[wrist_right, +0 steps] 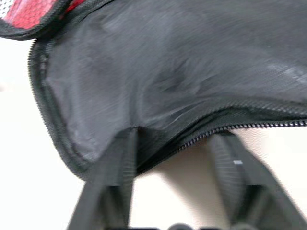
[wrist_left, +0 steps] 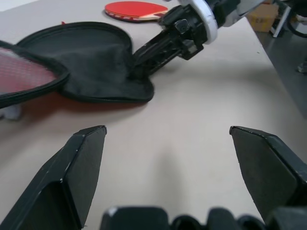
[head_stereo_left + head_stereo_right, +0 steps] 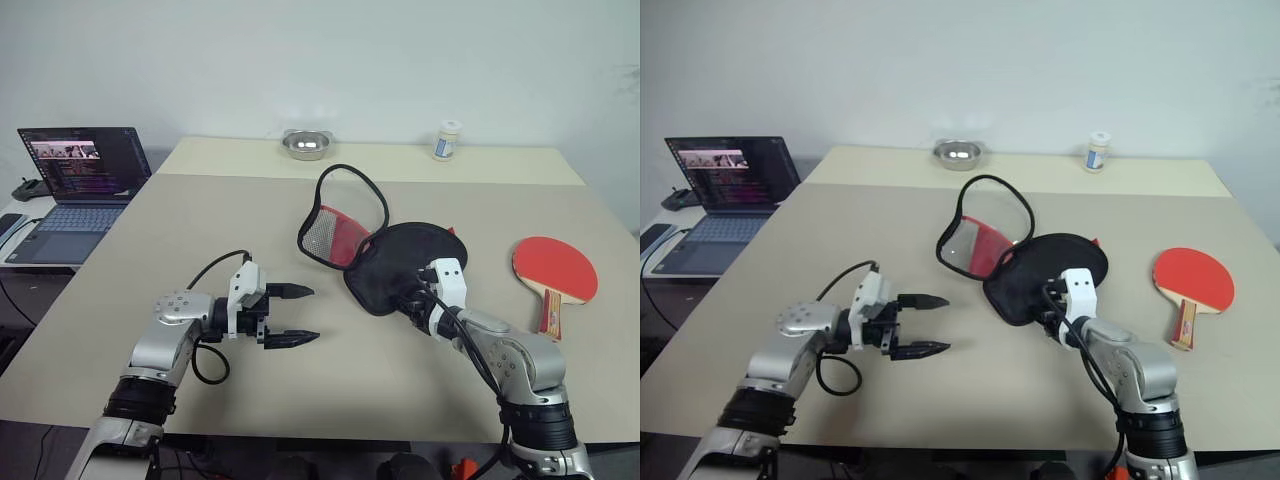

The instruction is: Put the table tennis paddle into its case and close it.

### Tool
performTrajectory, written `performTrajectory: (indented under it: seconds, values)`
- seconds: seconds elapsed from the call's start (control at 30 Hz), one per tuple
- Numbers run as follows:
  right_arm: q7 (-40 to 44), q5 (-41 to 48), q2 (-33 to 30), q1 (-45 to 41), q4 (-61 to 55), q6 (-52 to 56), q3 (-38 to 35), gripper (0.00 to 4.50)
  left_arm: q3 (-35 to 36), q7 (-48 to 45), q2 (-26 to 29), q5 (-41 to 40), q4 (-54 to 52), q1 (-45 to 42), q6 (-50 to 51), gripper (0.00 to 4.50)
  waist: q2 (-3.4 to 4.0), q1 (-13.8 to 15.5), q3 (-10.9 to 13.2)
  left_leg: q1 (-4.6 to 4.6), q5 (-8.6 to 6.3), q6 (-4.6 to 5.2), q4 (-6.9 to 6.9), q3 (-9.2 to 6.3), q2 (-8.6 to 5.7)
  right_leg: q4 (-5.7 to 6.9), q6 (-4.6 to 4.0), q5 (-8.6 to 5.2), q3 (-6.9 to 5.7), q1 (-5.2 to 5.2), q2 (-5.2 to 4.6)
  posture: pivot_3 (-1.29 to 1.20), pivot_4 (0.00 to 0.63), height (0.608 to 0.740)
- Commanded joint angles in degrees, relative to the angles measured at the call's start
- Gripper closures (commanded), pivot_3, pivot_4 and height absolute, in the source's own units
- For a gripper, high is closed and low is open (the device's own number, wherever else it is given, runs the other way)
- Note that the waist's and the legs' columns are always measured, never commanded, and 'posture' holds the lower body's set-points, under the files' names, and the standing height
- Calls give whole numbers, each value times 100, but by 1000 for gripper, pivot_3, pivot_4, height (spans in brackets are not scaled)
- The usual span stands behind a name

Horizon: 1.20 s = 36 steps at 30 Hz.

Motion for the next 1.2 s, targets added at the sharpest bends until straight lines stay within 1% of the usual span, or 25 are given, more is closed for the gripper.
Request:
performTrajectory:
  seconds: [0.03, 0.1, 0.13, 0.4, 0.63, 0.8, 0.97, 1.07, 1.2]
  values:
    - [196, 220, -228, -96, -206, 195, -349, 3666, -3, 49, -30, -106, -440, 24, 53, 0, 0, 12, 0, 0, 0, 0, 0, 0, 0, 0, 0, 0, 0, 0, 0, 0, 150, 740]
    - [339, 356, -429, -90, -283, 380, -518, 4378, -25, 54, -46, -131, -558, 23, 120, 0, 0, 24, 1, 0, 0, 0, 0, 0, 0, -1, 0, 0, 0, 0, 0, 0, 150, 740]
    - [412, 401, -556, -81, -316, 450, -566, 4447, -32, 55, -47, -145, -600, 11, 154, 0, 2, 26, 2, 0, 0, 0, 0, -1, 0, -1, 0, 0, 0, 0, 0, 0, 150, 740]
    - [911, 844, -1385, 5, -540, 1068, -1030, 4447, -105, 53, -45, -232, -870, -133, 391, 0, 5, 47, 6, -1, 0, 1, 0, -1, -1, -2, 0, 0, -1, 1, 0, 0, 150, 740]
    - [1397, 1180, -2233, 422, -945, 1522, -1268, 4447, -116, 23, 78, -384, -1317, -217, 772, 0, 4, 55, 11, -3, -1, 2, -1, -1, -1, -6, 1, -1, -1, 2, 1, 0, 150, 740]
    - [1736, 1192, -2830, 627, -837, 1419, -1273, 4447, -162, 140, 45, -426, -1485, -316, 1008, 0, 3, 59, 12, -2, -1, 2, 1, -1, -2, -7, 2, -1, -1, 4, 1, 0, 150, 740]
    - [2143, 1058, -3374, 719, -556, 1161, -1069, 4447, -178, 197, 50, -465, -1603, -365, 1175, 0, 1, 59, 14, -3, -2, 3, 0, -2, -2, -9, 5, -3, -1, 4, 3, 0, 150, 740]
    - [2321, 932, -3633, 618, -238, 943, -949, 4447, -204, 248, 21, -462, -1628, -416, 1241, 0, 0, 59, 15, -3, -1, 3, 1, -1, -2, -9, 5, -3, -1, 4, 3, 0, 150, 740]
    - [2484, 830, -3813, 493, 30, 743, -787, 4447, -222, 306, -8, -464, -1706, -420, 1318, 0, -2, 61, 16, -3, -1, 2, 1, -1, -3, -9, 6, -3, -1, 4, 3, 0, 150, 740]
